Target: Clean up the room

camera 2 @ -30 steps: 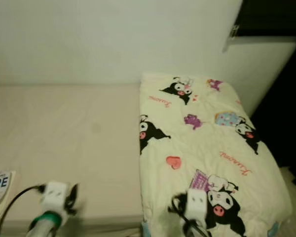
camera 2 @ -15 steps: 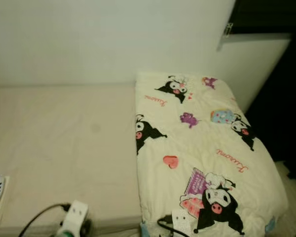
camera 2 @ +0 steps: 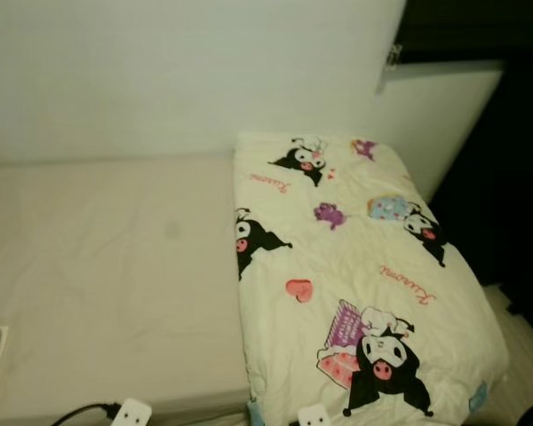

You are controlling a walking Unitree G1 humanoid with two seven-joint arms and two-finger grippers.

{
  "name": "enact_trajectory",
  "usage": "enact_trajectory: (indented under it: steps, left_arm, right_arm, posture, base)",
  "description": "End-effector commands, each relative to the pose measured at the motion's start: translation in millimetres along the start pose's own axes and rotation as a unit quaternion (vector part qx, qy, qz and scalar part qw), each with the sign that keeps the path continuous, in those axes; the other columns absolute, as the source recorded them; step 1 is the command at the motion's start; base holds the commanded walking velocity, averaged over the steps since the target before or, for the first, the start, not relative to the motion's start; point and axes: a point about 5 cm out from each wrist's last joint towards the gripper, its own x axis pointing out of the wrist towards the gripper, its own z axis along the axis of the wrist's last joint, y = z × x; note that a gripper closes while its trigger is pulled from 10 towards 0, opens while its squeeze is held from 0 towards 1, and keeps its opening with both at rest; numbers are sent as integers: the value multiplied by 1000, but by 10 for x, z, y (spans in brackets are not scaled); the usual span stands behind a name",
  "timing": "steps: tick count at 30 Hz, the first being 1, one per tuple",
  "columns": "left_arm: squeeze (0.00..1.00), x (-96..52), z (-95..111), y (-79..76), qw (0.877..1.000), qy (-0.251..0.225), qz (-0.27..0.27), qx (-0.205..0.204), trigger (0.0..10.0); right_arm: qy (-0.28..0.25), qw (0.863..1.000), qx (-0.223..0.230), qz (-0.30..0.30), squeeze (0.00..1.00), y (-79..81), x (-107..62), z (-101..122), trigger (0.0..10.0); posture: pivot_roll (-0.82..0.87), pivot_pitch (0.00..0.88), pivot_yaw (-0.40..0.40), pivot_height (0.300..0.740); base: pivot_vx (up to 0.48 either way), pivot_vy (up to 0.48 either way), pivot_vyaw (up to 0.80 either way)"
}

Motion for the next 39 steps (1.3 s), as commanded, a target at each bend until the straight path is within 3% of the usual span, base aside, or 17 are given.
enact_trajectory:
  steps: [1,5,16,24,31,35,39]
  left_arm:
    - [0,-11,-68,-34,1000,10,-5,10,10000]
    - [0,-9,-77,-4,1000,10,5,7,10000]
    - [0,-20,-132,-31,999,17,-5,36,10000]
    - [0,-12,-82,-31,1000,3,-9,21,10000]
    - [0,-17,-106,-20,1000,6,-8,25,10000]
    - [0,-15,-99,-11,1000,5,-7,27,10000]
    - [0,-14,-93,-14,999,4,-8,31,10000]
  right_arm:
    - [3,1000,2,7,0,36,-1,-23,10000]
    - [9,999,-39,21,0,97,-6,-74,10000]
    - [23,999,-37,9,0,34,-23,-182,10000]
    - [19,999,-42,13,0,20,-20,-161,10000]
    - [4,998,-56,35,0,102,-13,-108,10000]
    - [-8,993,-102,53,0,155,-7,-50,10000]
    - [-9,993,-106,58,0,169,-8,-45,10000]
  posture:
    - [-41,0,47,740]
    - [-49,0,40,740]
    - [-48,0,49,740]
    - [-33,0,40,740]
    - [-20,0,35,740]
    - [-20,0,35,740]
    - [-22,0,36,740]
  base:
    - [0,0,0]
    - [0,0,0]
    - [0,0,0]
    - [0,0,0]
    - [0,0,0]
    - [0,0,0]
    - [0,0,0]
